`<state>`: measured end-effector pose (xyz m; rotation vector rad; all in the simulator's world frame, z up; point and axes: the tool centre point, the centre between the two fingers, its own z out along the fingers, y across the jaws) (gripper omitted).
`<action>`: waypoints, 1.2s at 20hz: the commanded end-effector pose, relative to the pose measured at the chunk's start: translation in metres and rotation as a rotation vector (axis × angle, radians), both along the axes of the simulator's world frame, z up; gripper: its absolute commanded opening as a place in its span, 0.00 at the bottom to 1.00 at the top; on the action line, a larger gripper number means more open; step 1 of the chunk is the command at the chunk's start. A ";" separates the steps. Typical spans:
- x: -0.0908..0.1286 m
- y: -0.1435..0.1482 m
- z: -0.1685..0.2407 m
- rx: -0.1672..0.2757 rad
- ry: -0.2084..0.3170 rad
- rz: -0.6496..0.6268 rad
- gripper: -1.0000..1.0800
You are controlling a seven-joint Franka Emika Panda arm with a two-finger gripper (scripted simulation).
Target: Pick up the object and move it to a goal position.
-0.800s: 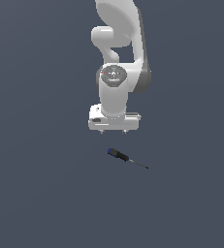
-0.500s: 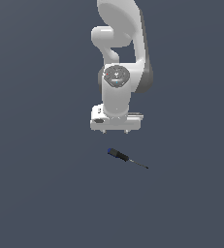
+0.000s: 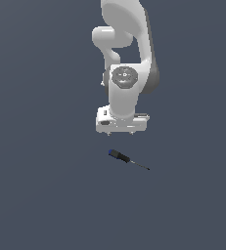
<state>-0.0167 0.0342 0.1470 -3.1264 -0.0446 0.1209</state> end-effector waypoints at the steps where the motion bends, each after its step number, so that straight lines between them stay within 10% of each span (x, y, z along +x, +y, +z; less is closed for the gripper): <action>1: 0.000 0.000 0.000 0.000 0.000 0.002 0.96; 24: 0.030 0.016 -0.033 0.009 -0.028 0.464 0.96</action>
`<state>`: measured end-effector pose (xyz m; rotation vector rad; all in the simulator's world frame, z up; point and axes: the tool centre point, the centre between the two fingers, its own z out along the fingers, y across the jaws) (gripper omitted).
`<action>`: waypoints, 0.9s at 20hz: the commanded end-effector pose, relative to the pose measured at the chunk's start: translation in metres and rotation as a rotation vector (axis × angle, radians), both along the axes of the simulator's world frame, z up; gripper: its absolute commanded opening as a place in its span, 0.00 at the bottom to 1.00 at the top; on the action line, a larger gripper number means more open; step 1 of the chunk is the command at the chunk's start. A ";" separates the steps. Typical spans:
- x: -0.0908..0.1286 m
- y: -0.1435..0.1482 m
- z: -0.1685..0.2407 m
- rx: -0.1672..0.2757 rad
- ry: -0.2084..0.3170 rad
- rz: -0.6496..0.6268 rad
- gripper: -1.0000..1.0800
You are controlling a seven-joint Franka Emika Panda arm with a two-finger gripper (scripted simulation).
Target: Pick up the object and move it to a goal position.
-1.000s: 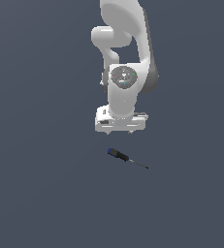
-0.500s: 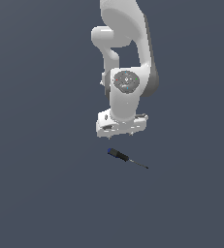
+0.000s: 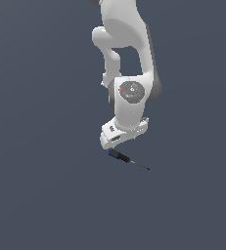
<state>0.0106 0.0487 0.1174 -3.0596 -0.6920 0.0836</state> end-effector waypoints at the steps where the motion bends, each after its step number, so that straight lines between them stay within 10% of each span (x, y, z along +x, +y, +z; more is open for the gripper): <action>1: 0.005 0.003 -0.006 0.002 -0.005 0.079 0.96; 18: 0.034 0.023 -0.042 0.021 -0.037 0.566 0.96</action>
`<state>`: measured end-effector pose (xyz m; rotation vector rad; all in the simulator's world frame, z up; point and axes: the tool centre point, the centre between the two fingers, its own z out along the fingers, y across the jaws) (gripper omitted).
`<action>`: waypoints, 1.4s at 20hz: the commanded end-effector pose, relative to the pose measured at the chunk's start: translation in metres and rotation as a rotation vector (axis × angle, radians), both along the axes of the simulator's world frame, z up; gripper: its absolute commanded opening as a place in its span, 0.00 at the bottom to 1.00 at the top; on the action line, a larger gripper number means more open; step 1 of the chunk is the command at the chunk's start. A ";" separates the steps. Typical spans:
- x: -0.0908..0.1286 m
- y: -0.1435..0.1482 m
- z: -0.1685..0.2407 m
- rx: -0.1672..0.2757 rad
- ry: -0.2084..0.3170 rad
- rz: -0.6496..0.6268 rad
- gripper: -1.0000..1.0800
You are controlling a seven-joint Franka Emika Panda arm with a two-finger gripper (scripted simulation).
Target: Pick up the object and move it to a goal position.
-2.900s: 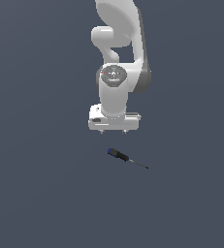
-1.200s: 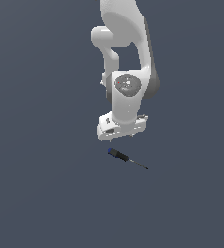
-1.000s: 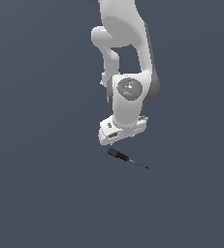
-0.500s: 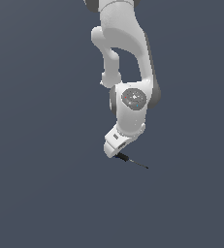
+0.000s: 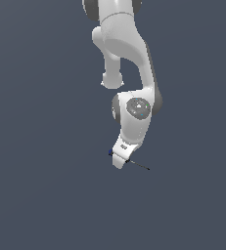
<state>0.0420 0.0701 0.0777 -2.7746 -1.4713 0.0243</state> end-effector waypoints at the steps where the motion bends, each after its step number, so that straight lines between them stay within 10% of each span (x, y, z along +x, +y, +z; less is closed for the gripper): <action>1: 0.003 0.002 -0.004 0.002 -0.005 0.056 0.96; 28: 0.008 0.007 -0.061 0.007 -0.013 0.167 0.96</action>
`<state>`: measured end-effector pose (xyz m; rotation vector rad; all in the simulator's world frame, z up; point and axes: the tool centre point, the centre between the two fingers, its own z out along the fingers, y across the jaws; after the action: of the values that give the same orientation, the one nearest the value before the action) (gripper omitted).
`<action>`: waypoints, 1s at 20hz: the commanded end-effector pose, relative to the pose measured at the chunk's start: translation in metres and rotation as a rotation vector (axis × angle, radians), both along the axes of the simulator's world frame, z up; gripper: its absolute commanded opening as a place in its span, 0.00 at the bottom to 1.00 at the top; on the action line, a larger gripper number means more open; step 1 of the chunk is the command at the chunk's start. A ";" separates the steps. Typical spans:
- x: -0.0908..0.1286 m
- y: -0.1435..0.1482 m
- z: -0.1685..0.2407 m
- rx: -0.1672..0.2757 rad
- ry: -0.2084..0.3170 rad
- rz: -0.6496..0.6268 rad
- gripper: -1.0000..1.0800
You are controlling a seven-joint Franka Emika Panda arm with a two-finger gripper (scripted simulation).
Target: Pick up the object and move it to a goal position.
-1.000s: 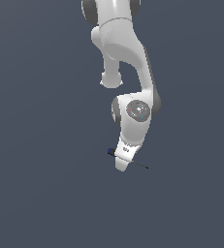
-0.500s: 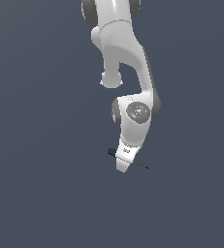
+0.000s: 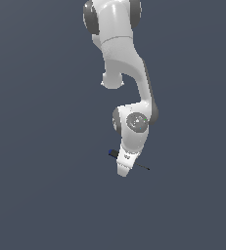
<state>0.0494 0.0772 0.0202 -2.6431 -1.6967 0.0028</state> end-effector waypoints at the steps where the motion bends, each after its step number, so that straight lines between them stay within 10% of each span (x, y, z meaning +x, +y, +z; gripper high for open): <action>1: 0.001 0.000 -0.005 0.000 -0.002 0.000 0.96; 3: 0.002 0.000 -0.005 0.000 -0.002 0.000 0.96; 4: 0.002 0.000 -0.005 0.000 -0.002 0.000 0.00; 20: -0.002 -0.006 -0.001 0.000 -0.002 0.000 0.00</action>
<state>0.0482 0.0737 0.0171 -2.6422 -1.6983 0.0020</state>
